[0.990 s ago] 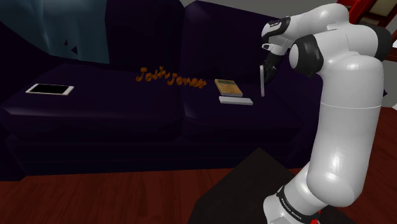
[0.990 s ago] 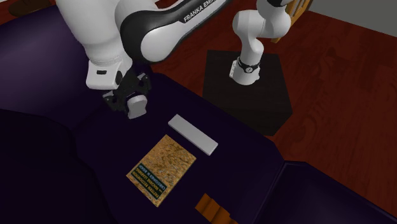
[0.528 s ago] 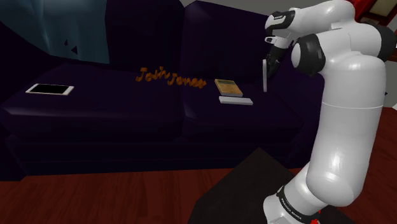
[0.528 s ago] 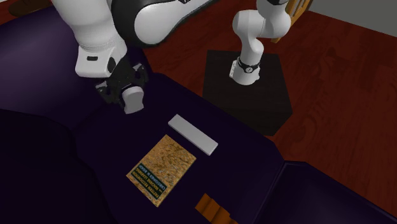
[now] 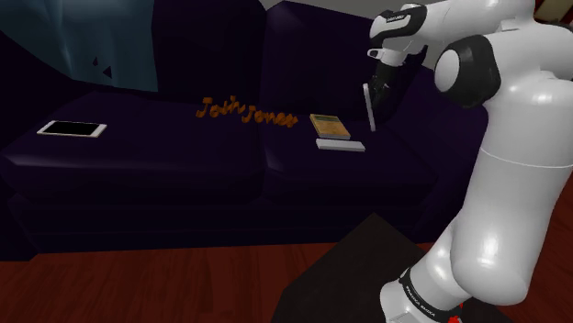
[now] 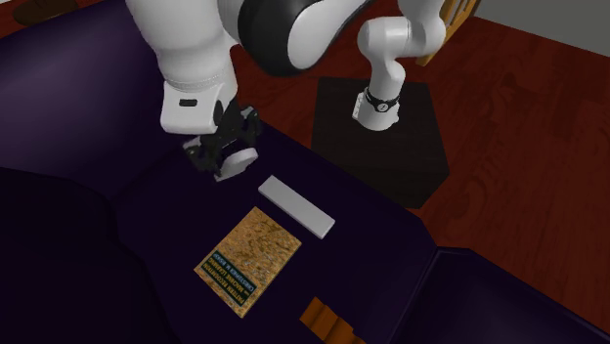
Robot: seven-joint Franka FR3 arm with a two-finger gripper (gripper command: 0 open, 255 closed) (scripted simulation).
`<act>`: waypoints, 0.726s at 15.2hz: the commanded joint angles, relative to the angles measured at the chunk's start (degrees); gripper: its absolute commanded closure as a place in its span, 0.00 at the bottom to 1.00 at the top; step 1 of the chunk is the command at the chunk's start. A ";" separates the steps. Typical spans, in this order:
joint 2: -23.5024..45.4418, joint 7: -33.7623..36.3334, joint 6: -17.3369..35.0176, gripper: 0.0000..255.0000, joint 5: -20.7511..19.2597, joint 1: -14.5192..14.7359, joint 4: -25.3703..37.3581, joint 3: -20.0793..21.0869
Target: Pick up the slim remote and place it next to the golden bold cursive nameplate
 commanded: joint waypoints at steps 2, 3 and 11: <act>-2.47 4.68 0.61 1.00 -2.08 4.51 -1.98 0.09; -3.27 6.23 0.93 1.00 -2.75 6.01 -2.74 0.17; -7.38 18.25 2.30 1.00 -6.51 15.60 -6.06 2.35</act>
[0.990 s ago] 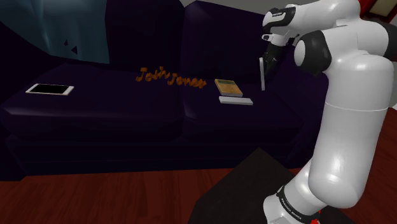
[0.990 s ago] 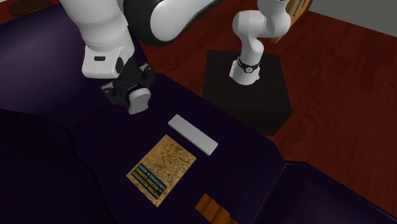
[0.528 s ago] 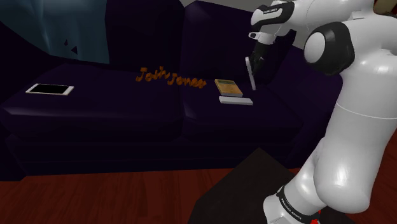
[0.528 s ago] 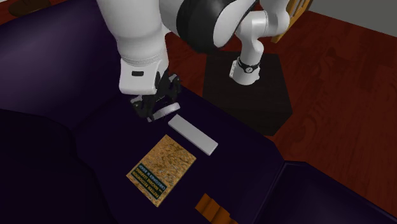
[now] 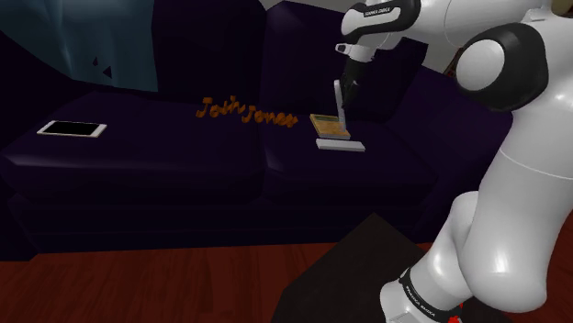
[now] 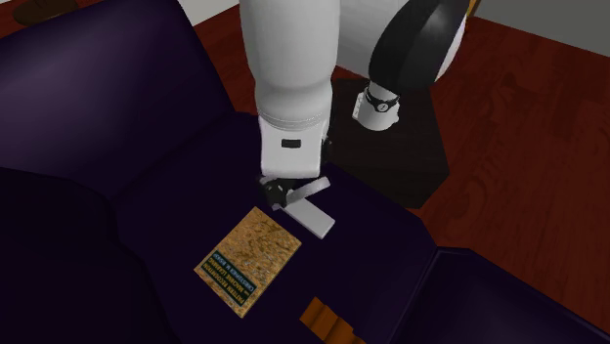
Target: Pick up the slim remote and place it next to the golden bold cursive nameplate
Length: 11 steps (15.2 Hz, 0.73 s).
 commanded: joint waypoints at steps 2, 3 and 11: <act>-0.96 4.51 0.05 1.00 -0.98 3.14 -0.38 1.11; -0.99 5.83 0.04 1.00 -1.08 3.99 -0.32 1.55; 1.32 15.13 -0.91 1.00 -0.07 9.48 2.79 5.20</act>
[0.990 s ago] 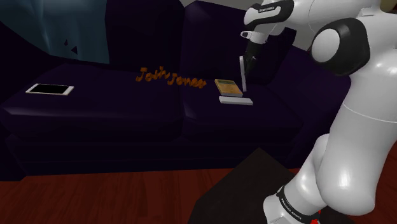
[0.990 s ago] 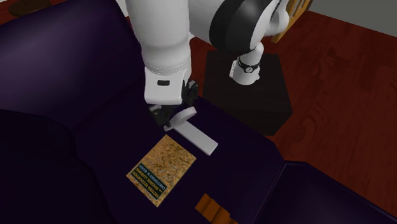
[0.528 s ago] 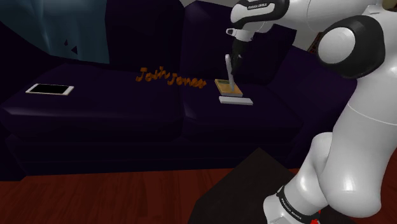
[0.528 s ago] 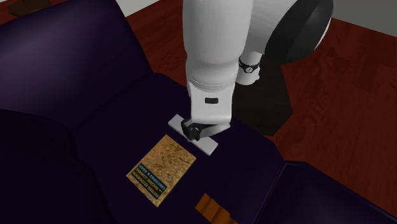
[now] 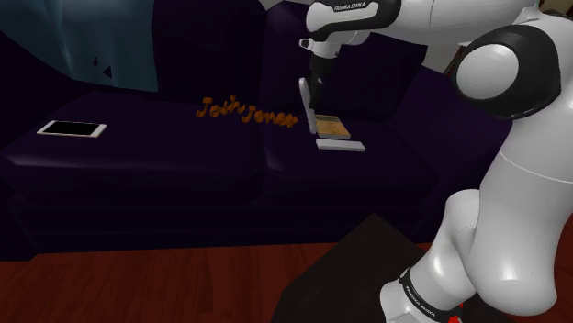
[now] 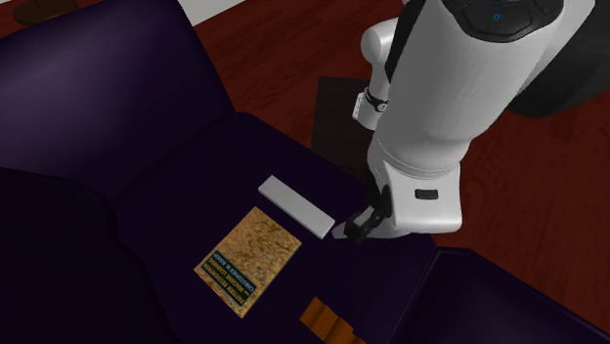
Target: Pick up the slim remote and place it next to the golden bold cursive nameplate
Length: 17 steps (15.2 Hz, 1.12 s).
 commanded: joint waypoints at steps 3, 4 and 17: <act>2.59 4.34 -1.51 1.00 1.45 2.10 3.66 1.96; 3.35 5.30 -1.84 1.00 1.86 2.51 4.63 2.43; 5.44 4.67 6.52 1.00 3.71 2.90 -2.24 3.47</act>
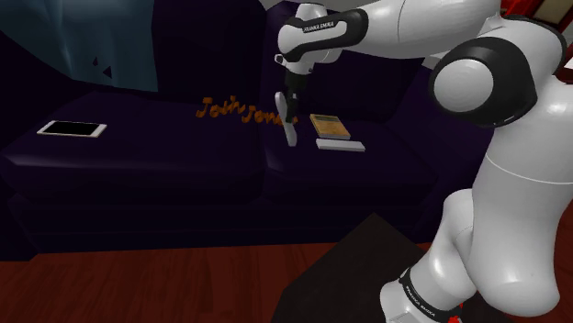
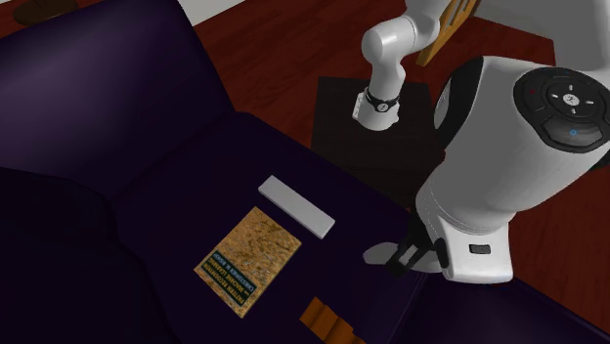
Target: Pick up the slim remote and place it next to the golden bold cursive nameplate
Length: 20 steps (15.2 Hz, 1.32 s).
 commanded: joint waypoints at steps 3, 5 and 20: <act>0.76 -0.45 2.68 1.00 0.71 -0.03 -2.19 0.34; 1.30 -0.77 3.99 1.00 1.20 -0.15 -3.12 0.56; 5.74 -3.27 11.93 1.00 5.15 -1.53 -7.70 2.66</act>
